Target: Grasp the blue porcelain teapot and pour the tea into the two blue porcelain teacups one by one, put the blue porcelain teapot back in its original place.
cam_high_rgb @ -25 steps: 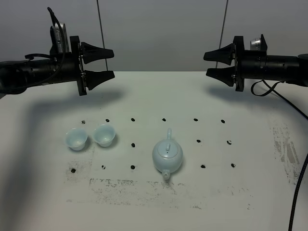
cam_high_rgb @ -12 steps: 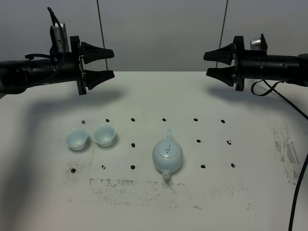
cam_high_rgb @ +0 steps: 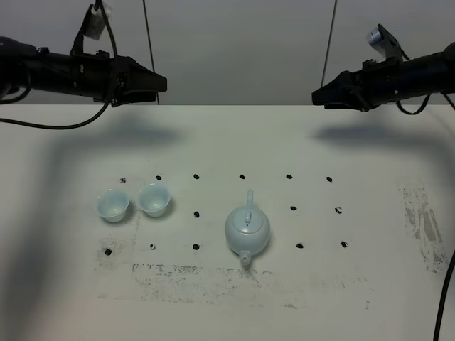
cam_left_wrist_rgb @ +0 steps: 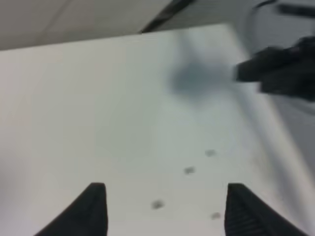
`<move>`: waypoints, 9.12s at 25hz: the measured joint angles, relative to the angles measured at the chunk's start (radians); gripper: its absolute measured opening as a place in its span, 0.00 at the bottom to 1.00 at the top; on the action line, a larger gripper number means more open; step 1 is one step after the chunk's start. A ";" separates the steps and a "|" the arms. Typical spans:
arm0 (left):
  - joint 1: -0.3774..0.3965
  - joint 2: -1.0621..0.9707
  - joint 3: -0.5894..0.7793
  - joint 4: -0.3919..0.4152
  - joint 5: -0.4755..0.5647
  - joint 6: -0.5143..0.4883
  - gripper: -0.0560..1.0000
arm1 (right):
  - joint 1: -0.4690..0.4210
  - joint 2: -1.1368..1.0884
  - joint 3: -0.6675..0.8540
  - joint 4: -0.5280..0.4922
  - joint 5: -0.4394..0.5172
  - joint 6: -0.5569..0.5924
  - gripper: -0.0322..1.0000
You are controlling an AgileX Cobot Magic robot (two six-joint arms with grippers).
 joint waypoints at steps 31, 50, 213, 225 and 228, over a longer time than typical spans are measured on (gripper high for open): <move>-0.080 -1.216 1.148 1.066 -0.617 -0.440 0.34 | 0.040 -0.711 0.711 -0.825 -0.410 0.381 0.42; -0.080 -2.216 1.662 1.069 -0.148 -0.596 0.33 | 0.099 -0.752 0.775 -0.761 -0.542 0.297 0.41; -0.065 -2.533 1.819 1.115 -0.065 -0.698 0.33 | 0.528 -0.613 1.082 -1.123 -0.769 0.739 0.50; -0.065 -2.533 1.819 1.115 -0.065 -0.698 0.33 | 0.528 -0.611 1.082 -0.942 -0.544 0.574 0.50; -0.065 -2.533 1.819 1.115 -0.065 -0.698 0.33 | 0.528 -0.611 1.082 -0.900 -0.485 0.533 0.50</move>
